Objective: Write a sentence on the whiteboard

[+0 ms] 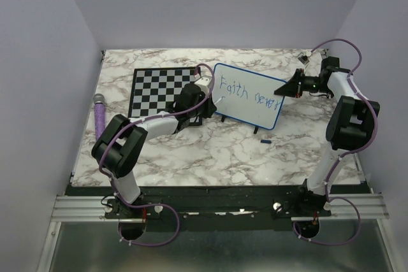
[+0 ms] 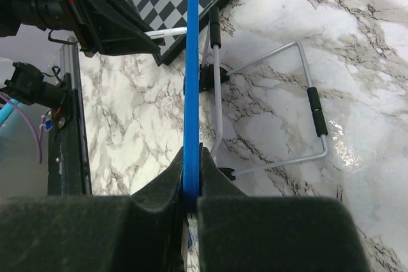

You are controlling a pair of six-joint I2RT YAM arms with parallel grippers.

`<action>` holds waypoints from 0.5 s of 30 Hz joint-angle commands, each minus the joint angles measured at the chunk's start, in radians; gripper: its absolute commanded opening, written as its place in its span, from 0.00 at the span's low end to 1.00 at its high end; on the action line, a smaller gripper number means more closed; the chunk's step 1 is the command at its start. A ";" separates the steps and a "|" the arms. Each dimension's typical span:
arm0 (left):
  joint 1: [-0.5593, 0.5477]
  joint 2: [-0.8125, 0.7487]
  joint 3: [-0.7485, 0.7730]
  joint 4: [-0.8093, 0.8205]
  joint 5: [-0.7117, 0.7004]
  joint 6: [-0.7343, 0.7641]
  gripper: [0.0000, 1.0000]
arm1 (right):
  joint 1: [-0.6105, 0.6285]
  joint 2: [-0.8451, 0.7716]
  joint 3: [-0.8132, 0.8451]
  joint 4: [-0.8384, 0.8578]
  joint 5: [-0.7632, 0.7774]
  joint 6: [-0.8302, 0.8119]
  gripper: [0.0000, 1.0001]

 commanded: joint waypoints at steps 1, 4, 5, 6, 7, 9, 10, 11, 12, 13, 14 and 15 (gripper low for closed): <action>0.012 -0.029 -0.040 -0.027 -0.049 -0.007 0.00 | 0.004 0.004 0.034 -0.005 0.022 -0.035 0.00; 0.011 -0.035 -0.045 -0.035 -0.040 -0.007 0.00 | 0.004 0.004 0.034 -0.004 0.019 -0.037 0.01; 0.011 -0.038 -0.045 -0.041 -0.035 -0.009 0.00 | 0.002 0.001 0.036 -0.006 0.020 -0.037 0.01; 0.011 -0.036 -0.043 -0.047 -0.034 -0.008 0.00 | 0.004 0.002 0.036 -0.005 0.020 -0.035 0.01; 0.011 -0.038 -0.043 -0.051 -0.032 -0.007 0.00 | 0.004 0.002 0.036 -0.004 0.020 -0.037 0.01; 0.011 -0.038 -0.045 -0.059 -0.020 -0.007 0.00 | 0.004 0.002 0.036 -0.006 0.020 -0.035 0.00; 0.011 -0.039 -0.043 -0.070 -0.015 -0.007 0.00 | 0.004 0.002 0.036 -0.006 0.019 -0.035 0.00; 0.011 -0.038 -0.041 -0.074 -0.005 -0.007 0.00 | 0.004 0.002 0.036 -0.006 0.019 -0.037 0.01; 0.011 -0.039 -0.043 -0.079 0.000 -0.004 0.00 | 0.004 0.002 0.036 -0.006 0.017 -0.035 0.01; 0.011 -0.038 -0.043 -0.087 0.005 -0.006 0.00 | 0.004 0.002 0.036 -0.008 0.017 -0.035 0.00; 0.011 -0.039 -0.043 -0.091 0.009 -0.006 0.00 | 0.004 0.002 0.036 -0.006 0.017 -0.035 0.01; 0.011 -0.039 -0.045 -0.096 0.017 -0.007 0.00 | 0.004 0.001 0.036 -0.006 0.017 -0.037 0.01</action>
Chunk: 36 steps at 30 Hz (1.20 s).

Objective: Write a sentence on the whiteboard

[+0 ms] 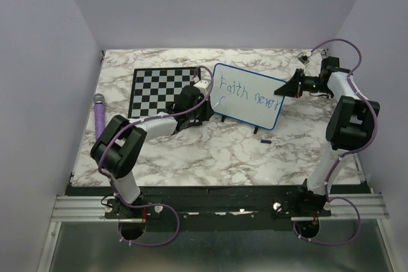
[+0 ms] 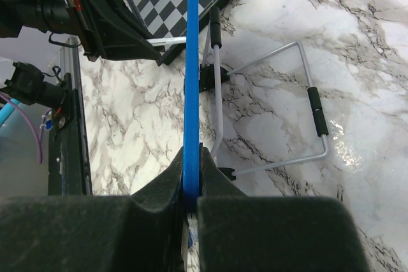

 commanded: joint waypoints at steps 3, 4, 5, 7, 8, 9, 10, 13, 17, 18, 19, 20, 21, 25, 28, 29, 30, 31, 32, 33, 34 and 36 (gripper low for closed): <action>0.006 -0.027 -0.018 -0.060 0.033 -0.007 0.00 | 0.004 0.001 0.036 -0.005 0.017 -0.035 0.01; 0.006 -0.027 -0.018 -0.066 0.037 -0.008 0.00 | 0.004 0.002 0.036 -0.004 0.017 -0.037 0.01; 0.006 -0.029 -0.020 -0.069 0.040 -0.010 0.00 | 0.004 0.002 0.036 -0.004 0.017 -0.037 0.00; 0.006 -0.029 -0.021 -0.082 0.047 -0.010 0.00 | 0.004 0.001 0.036 -0.004 0.016 -0.035 0.01; 0.006 -0.029 -0.023 -0.086 0.052 -0.008 0.00 | 0.004 0.001 0.036 -0.005 0.017 -0.037 0.00; 0.007 -0.031 -0.024 -0.089 0.055 -0.010 0.00 | 0.004 0.001 0.036 -0.004 0.017 -0.037 0.00; 0.006 -0.032 -0.027 -0.094 0.058 -0.010 0.00 | 0.004 -0.001 0.036 -0.005 0.017 -0.035 0.00; 0.006 -0.035 -0.037 -0.100 0.064 -0.013 0.00 | 0.004 -0.001 0.036 -0.005 0.016 -0.035 0.01; 0.006 -0.050 -0.057 -0.088 0.082 -0.017 0.00 | 0.004 -0.001 0.036 -0.005 0.016 -0.037 0.01; 0.006 -0.063 -0.066 -0.079 0.087 -0.016 0.00 | 0.004 -0.001 0.036 -0.005 0.016 -0.035 0.01; 0.006 -0.067 -0.067 -0.068 0.092 -0.016 0.00 | 0.004 -0.001 0.036 -0.005 0.014 -0.035 0.01; 0.007 -0.075 -0.069 -0.059 0.098 -0.016 0.00 | 0.004 -0.001 0.036 -0.005 0.014 -0.035 0.01; 0.006 -0.093 -0.073 -0.047 0.115 -0.017 0.00 | 0.004 -0.004 0.034 -0.005 0.016 -0.037 0.00; 0.006 -0.135 -0.075 -0.008 0.123 -0.027 0.00 | 0.004 -0.002 0.034 -0.005 0.014 -0.037 0.01; 0.006 -0.156 -0.064 -0.010 0.098 -0.030 0.00 | 0.004 -0.001 0.034 -0.005 0.014 -0.037 0.01; 0.007 -0.156 -0.060 -0.014 0.090 -0.030 0.00 | 0.004 -0.001 0.034 -0.005 0.016 -0.038 0.01; 0.006 -0.149 -0.044 -0.019 0.083 -0.028 0.00 | 0.004 -0.001 0.034 -0.005 0.016 -0.037 0.00; 0.006 -0.143 -0.037 -0.031 0.064 -0.028 0.00 | 0.004 -0.001 0.034 -0.005 0.014 -0.038 0.00; 0.007 -0.136 -0.029 -0.034 0.061 -0.027 0.00 | 0.004 -0.001 0.034 -0.005 0.014 -0.037 0.01; 0.007 -0.121 -0.012 -0.039 0.054 -0.027 0.00 | 0.004 -0.002 0.033 -0.007 0.014 -0.038 0.01; 0.007 -0.113 -0.004 -0.045 0.047 -0.030 0.00 | 0.004 -0.002 0.032 -0.005 0.016 -0.037 0.01; 0.007 -0.092 0.018 -0.052 0.031 -0.031 0.00 | 0.004 -0.002 0.034 -0.007 0.016 -0.038 0.01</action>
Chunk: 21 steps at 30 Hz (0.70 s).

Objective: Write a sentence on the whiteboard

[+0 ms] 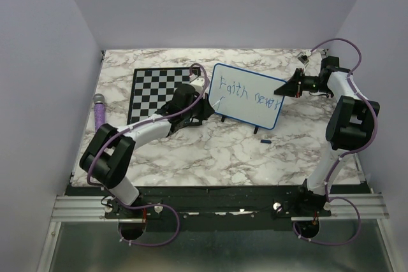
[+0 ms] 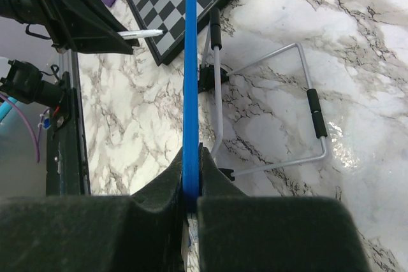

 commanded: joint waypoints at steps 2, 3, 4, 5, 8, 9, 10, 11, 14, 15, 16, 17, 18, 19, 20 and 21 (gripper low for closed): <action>0.006 0.050 0.072 -0.021 -0.064 -0.008 0.00 | 0.004 -0.002 0.027 -0.005 0.014 -0.034 0.01; 0.007 0.061 0.086 -0.029 -0.070 -0.010 0.00 | 0.004 -0.002 0.027 -0.005 0.014 -0.034 0.00; 0.006 0.067 0.092 -0.040 -0.073 -0.008 0.00 | 0.004 -0.001 0.027 -0.006 0.014 -0.034 0.01; 0.006 0.073 0.097 -0.046 -0.078 -0.008 0.00 | 0.004 0.001 0.027 -0.006 0.014 -0.034 0.01; 0.006 0.091 0.111 -0.064 -0.094 -0.002 0.00 | 0.004 -0.001 0.029 -0.006 0.016 -0.034 0.00; 0.006 0.095 0.109 -0.064 -0.099 -0.002 0.00 | 0.004 0.001 0.027 -0.005 0.016 -0.035 0.01; 0.006 0.093 0.108 -0.064 -0.099 -0.002 0.00 | 0.002 0.001 0.027 -0.005 0.014 -0.034 0.00; 0.006 0.096 0.106 -0.063 -0.102 -0.002 0.00 | 0.004 0.002 0.027 -0.005 0.016 -0.035 0.01; 0.006 0.099 0.105 -0.066 -0.108 0.000 0.00 | 0.004 0.004 0.027 -0.005 0.016 -0.035 0.01; 0.006 0.104 0.109 -0.067 -0.111 0.001 0.00 | 0.004 0.004 0.027 -0.006 0.016 -0.035 0.01; 0.007 0.107 0.111 -0.070 -0.113 0.003 0.00 | 0.004 0.002 0.027 -0.005 0.016 -0.034 0.00; 0.006 0.110 0.114 -0.072 -0.116 0.003 0.00 | 0.004 0.001 0.029 -0.005 0.016 -0.034 0.01; 0.006 0.111 0.120 -0.076 -0.116 0.003 0.00 | 0.004 0.002 0.029 -0.006 0.016 -0.034 0.00; 0.007 0.119 0.123 -0.083 -0.116 0.004 0.00 | 0.004 0.002 0.029 -0.005 0.014 -0.032 0.00; 0.007 0.122 0.125 -0.083 -0.116 0.004 0.00 | 0.004 0.002 0.029 -0.005 0.016 -0.032 0.00; 0.007 0.124 0.128 -0.084 -0.118 0.003 0.00 | 0.004 0.004 0.029 -0.005 0.014 -0.034 0.01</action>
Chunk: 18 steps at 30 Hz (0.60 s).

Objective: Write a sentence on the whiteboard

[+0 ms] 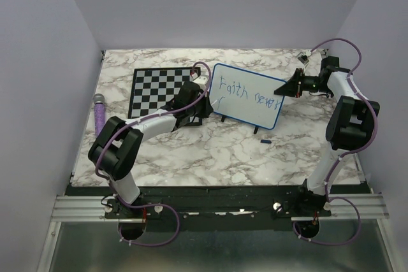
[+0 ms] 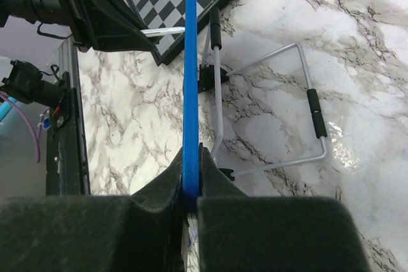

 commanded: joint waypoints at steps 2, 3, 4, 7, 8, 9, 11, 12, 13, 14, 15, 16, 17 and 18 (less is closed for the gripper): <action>0.007 0.028 0.035 -0.024 -0.031 0.003 0.00 | 0.004 0.004 0.028 -0.005 0.015 -0.032 0.01; 0.007 0.028 0.036 -0.024 -0.031 0.003 0.00 | 0.004 0.004 0.028 -0.006 0.014 -0.034 0.01; 0.008 0.029 0.036 -0.024 -0.031 0.005 0.00 | 0.004 0.004 0.028 -0.005 0.014 -0.034 0.00; 0.007 0.032 0.036 -0.022 -0.029 0.003 0.00 | 0.004 0.004 0.028 -0.005 0.012 -0.035 0.01; 0.007 0.032 0.039 -0.022 -0.029 0.003 0.00 | 0.004 0.002 0.028 -0.005 0.012 -0.034 0.00; 0.008 0.034 0.041 -0.022 -0.028 0.003 0.00 | 0.004 0.004 0.028 -0.005 0.014 -0.034 0.01; 0.007 0.037 0.041 -0.021 -0.023 0.002 0.00 | 0.004 0.002 0.028 -0.006 0.012 -0.034 0.01; 0.007 0.038 0.042 -0.021 -0.022 0.002 0.00 | 0.004 0.002 0.028 -0.006 0.014 -0.034 0.01; 0.007 0.043 0.044 -0.021 -0.019 0.002 0.00 | 0.004 0.002 0.028 -0.006 0.012 -0.034 0.01; 0.007 0.043 0.042 -0.021 -0.016 0.000 0.00 | 0.004 0.002 0.028 -0.006 0.014 -0.034 0.01; 0.007 0.046 0.044 -0.021 -0.013 -0.001 0.00 | 0.004 0.002 0.030 -0.006 0.014 -0.034 0.01; 0.008 0.047 0.044 -0.019 -0.003 -0.002 0.00 | 0.004 0.004 0.030 -0.006 0.012 -0.034 0.01; 0.007 0.049 0.044 -0.019 0.001 -0.002 0.00 | 0.004 0.004 0.030 -0.006 0.012 -0.034 0.01; 0.007 0.051 0.044 -0.018 0.006 -0.006 0.00 | 0.004 0.004 0.030 -0.008 0.012 -0.034 0.00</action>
